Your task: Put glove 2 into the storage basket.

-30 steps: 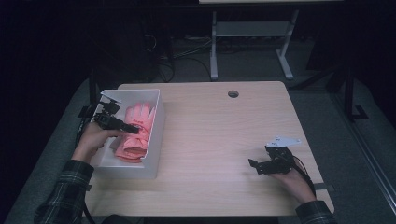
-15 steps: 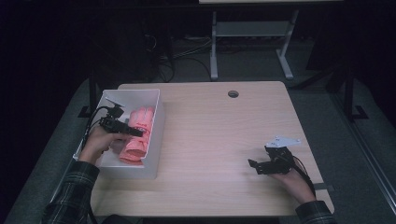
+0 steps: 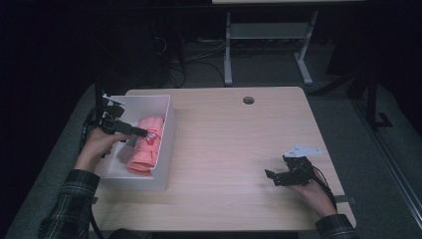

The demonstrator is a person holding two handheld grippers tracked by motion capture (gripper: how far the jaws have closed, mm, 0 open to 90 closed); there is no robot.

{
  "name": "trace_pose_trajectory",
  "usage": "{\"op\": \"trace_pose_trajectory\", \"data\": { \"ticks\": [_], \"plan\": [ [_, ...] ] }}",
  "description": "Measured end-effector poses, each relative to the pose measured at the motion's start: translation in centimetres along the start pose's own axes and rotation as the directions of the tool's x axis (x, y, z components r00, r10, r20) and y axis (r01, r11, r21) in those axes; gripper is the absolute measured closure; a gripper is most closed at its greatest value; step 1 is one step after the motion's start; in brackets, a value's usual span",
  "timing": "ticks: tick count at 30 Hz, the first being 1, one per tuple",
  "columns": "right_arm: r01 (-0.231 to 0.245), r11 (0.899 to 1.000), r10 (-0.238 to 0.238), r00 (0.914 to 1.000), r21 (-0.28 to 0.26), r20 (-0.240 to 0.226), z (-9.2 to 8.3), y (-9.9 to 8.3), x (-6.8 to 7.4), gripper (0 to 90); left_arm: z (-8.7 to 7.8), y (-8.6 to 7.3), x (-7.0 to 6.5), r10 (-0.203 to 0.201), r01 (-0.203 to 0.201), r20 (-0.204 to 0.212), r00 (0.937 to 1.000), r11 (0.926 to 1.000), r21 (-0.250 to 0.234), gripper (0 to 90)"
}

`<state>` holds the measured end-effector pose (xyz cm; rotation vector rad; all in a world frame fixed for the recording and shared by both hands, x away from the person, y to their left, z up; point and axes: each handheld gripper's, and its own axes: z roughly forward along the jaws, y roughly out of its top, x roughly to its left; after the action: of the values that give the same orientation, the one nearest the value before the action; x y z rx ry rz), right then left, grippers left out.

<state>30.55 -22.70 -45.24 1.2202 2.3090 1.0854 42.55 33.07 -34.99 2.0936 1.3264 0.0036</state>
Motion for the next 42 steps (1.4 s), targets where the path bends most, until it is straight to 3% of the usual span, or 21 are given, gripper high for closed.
{"op": "trace_pose_trajectory", "data": {
  "ticks": [9, 19, 20, 21, 24, 26, 27, 30, 42],
  "plan": [
    [-0.004, 1.000, 0.004, 1.0000, 0.004, -0.005, 0.1, -0.2, -0.2, 10.1, -2.4, 1.8, -2.6, 0.089, -0.089, -0.006, 0.9960, 0.9924, -0.085, 15.1],
    [-0.001, 1.000, 0.001, 1.0000, 0.007, -0.004, 0.1, -0.1, -0.1, 10.0, -2.2, 2.9, -7.6, 0.191, -0.187, 0.010, 0.9815, 0.9674, -0.171, 15.0],
    [-0.002, 1.000, 0.002, 1.0000, 0.006, -0.003, 0.1, -0.1, -0.1, 10.0, -2.2, 2.9, -7.6, 0.191, -0.187, 0.010, 0.9815, 0.9674, -0.171, 15.0],
    [-0.001, 1.000, 0.001, 1.0000, 0.007, -0.002, 0.0, -0.1, -0.1, 10.0, -1.8, 3.0, -8.9, 0.212, -0.205, 0.020, 0.9771, 0.9617, -0.182, 15.0],
    [-0.002, 1.000, 0.002, 1.0000, 0.007, -0.001, 0.1, -0.1, -0.1, 10.0, -1.2, 3.0, -10.7, 0.241, -0.230, 0.034, 0.9699, 0.9526, -0.200, 15.1],
    [0.001, 1.000, -0.001, 1.0000, 0.007, -0.001, 0.0, -0.1, -0.1, 10.0, -1.0, 2.9, -11.3, 0.249, -0.236, 0.042, 0.9675, 0.9505, -0.202, 15.0],
    [0.003, 1.000, -0.003, 1.0000, 0.007, 0.000, 0.0, -0.1, -0.1, 10.0, -0.5, 2.9, -12.4, 0.262, -0.246, 0.051, 0.9637, 0.9461, -0.211, 15.1],
    [0.004, 1.000, -0.004, 1.0000, 0.006, 0.001, 0.0, -0.1, 0.0, 10.0, 0.4, 2.8, -14.1, 0.290, -0.272, 0.063, 0.9549, 0.9394, -0.209, 15.1],
    [0.008, 1.000, -0.008, 1.0000, 0.006, 0.003, -0.1, -0.1, 0.1, 10.0, 5.0, 1.1, -19.8, 0.352, -0.329, 0.066, 0.9339, 0.9172, -0.224, 15.1]
  ]
}}
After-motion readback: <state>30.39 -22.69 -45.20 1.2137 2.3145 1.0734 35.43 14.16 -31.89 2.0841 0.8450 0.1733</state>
